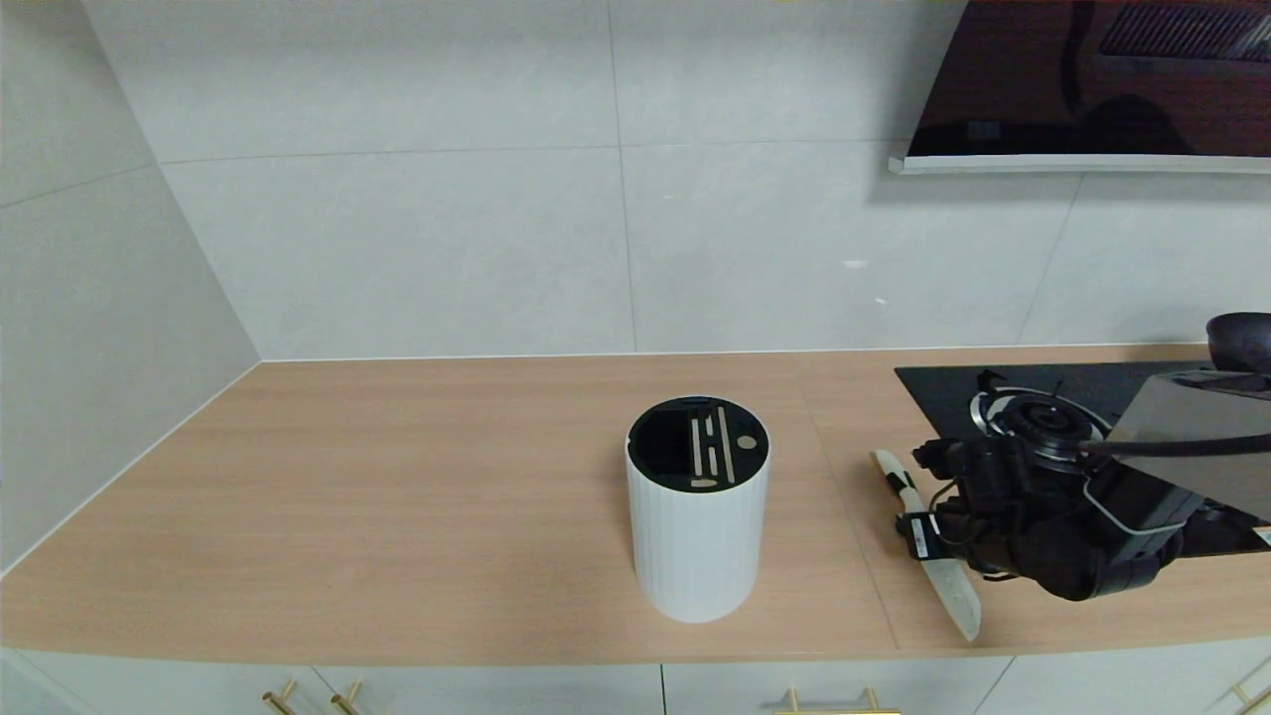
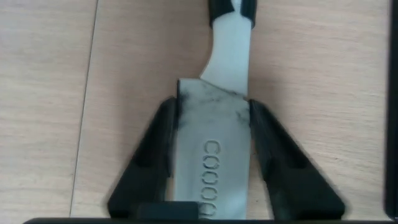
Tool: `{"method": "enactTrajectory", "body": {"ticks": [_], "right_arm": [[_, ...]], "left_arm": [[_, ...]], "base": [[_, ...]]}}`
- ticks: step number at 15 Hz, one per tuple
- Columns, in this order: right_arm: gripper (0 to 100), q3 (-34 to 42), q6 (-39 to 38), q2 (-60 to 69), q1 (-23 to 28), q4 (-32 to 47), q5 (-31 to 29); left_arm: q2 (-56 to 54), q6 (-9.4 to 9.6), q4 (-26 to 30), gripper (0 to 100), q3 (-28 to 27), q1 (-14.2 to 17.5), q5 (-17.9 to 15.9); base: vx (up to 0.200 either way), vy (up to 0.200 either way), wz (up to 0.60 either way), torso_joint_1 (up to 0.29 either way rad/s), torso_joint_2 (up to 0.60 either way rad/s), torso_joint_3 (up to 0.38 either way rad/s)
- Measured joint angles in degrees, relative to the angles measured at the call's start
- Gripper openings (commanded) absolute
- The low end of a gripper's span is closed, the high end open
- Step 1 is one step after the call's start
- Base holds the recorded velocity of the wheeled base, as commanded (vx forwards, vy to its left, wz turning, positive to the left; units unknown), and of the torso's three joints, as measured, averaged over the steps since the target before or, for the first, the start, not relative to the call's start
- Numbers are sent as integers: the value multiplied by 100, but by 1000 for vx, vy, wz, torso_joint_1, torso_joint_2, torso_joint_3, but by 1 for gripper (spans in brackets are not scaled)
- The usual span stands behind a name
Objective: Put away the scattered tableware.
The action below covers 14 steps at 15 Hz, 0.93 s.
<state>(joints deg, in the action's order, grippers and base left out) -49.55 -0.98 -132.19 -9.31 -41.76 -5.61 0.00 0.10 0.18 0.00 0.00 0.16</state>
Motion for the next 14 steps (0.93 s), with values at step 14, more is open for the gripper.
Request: {"method": "enactTrajectory", "body": {"ticks": [14], "right_arm": [[0,926,-90,2494,-553,33,-167]], "left_arm": [[0,20,-62,100,-13,0,2]], "base": [[0,0,0,0,0,0]]}}
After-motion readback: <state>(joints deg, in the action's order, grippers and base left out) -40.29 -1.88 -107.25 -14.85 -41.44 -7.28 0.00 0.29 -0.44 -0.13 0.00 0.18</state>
